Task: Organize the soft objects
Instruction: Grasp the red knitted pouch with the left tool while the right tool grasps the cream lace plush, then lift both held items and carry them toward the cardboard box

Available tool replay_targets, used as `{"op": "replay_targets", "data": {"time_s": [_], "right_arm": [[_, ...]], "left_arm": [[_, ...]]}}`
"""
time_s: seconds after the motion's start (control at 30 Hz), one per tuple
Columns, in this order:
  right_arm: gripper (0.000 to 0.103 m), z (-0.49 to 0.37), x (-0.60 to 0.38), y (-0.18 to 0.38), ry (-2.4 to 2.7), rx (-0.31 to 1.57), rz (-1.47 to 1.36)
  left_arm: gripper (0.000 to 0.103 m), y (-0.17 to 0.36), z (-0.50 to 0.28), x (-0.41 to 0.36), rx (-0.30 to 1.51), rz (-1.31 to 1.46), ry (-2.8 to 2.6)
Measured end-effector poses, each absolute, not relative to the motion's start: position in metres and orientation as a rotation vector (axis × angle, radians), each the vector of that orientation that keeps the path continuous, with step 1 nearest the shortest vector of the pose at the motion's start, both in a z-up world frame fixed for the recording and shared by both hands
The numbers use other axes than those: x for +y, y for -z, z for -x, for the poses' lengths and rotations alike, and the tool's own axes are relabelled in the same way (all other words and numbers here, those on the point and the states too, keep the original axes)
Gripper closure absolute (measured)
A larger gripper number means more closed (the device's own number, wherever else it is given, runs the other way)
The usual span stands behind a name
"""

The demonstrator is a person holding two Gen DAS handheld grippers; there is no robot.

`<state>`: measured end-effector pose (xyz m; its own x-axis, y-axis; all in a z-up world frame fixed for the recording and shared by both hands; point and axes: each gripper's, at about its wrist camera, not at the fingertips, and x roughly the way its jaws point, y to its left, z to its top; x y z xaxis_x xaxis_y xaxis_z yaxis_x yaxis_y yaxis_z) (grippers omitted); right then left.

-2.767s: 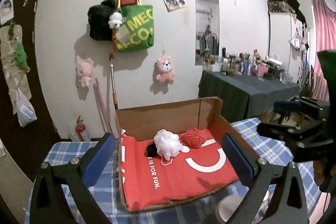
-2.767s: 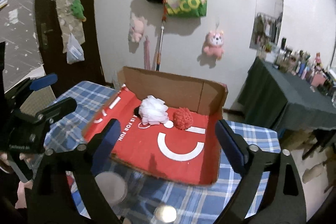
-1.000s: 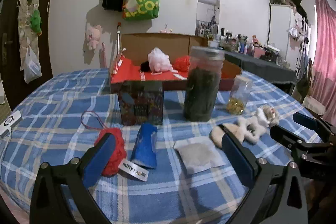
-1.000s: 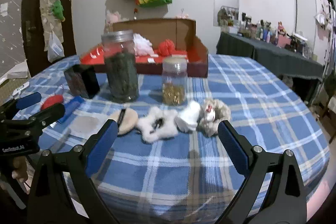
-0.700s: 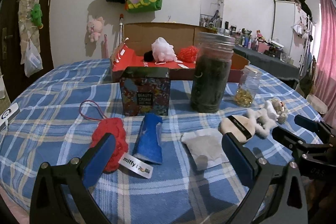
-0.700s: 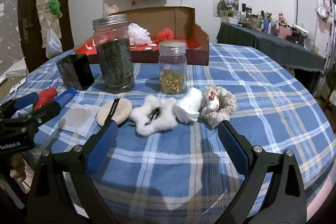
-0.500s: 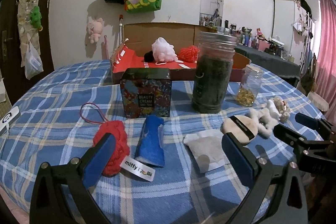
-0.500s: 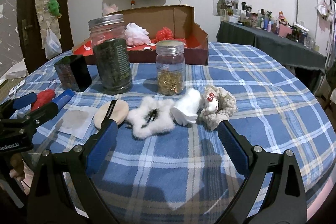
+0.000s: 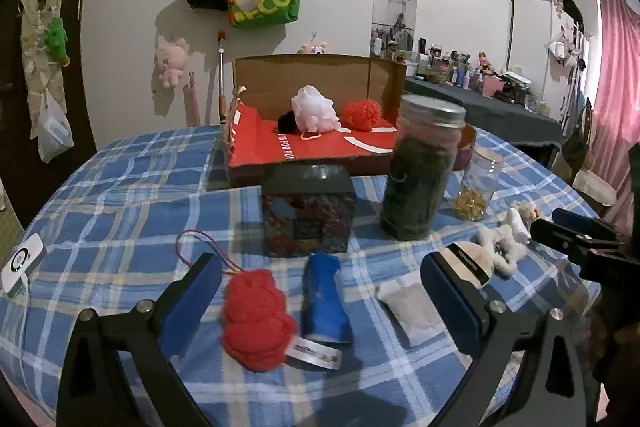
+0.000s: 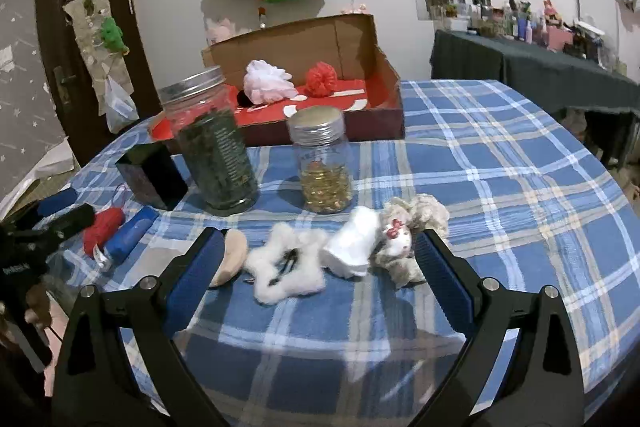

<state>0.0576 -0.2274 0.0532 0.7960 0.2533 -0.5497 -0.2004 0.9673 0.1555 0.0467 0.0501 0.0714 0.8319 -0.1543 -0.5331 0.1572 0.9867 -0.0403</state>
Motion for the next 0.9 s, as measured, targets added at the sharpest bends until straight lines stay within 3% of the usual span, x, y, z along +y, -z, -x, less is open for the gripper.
{"op": "replay_targets", "data": {"time_s": [0.27,0.4,0.47,0.57,0.67,0.7,0.9], "right_arm": [[0.006,-0.072,-0.258,-0.053,-0.167,0.638,-0.111],[0.006,-0.084,-0.27,-0.046,-0.151,0.675,-0.149],[0.015,-0.089,-0.274,-0.042,-0.16,0.693,-0.176],[0.046,-0.099,-0.279,-0.032,-0.186,0.741,-0.224],[0.068,-0.102,-0.284,-0.022,-0.222,0.766,-0.272],[0.075,-0.101,-0.285,-0.024,-0.233,0.762,-0.272],[0.075,-0.087,-0.282,-0.042,-0.258,0.7,-0.256]], "left_arm": [[0.002,-0.065,-0.061,0.098,0.656,0.044,0.105],[0.013,-0.052,-0.069,0.112,0.714,0.083,0.105],[0.017,-0.046,-0.073,0.114,0.74,0.1,0.119],[0.032,-0.033,-0.078,0.111,0.787,0.103,0.169],[0.048,-0.027,-0.077,0.104,0.797,0.106,0.238],[0.063,-0.028,-0.077,0.102,0.795,0.103,0.255],[0.066,-0.043,-0.072,0.089,0.759,0.067,0.276]]}}
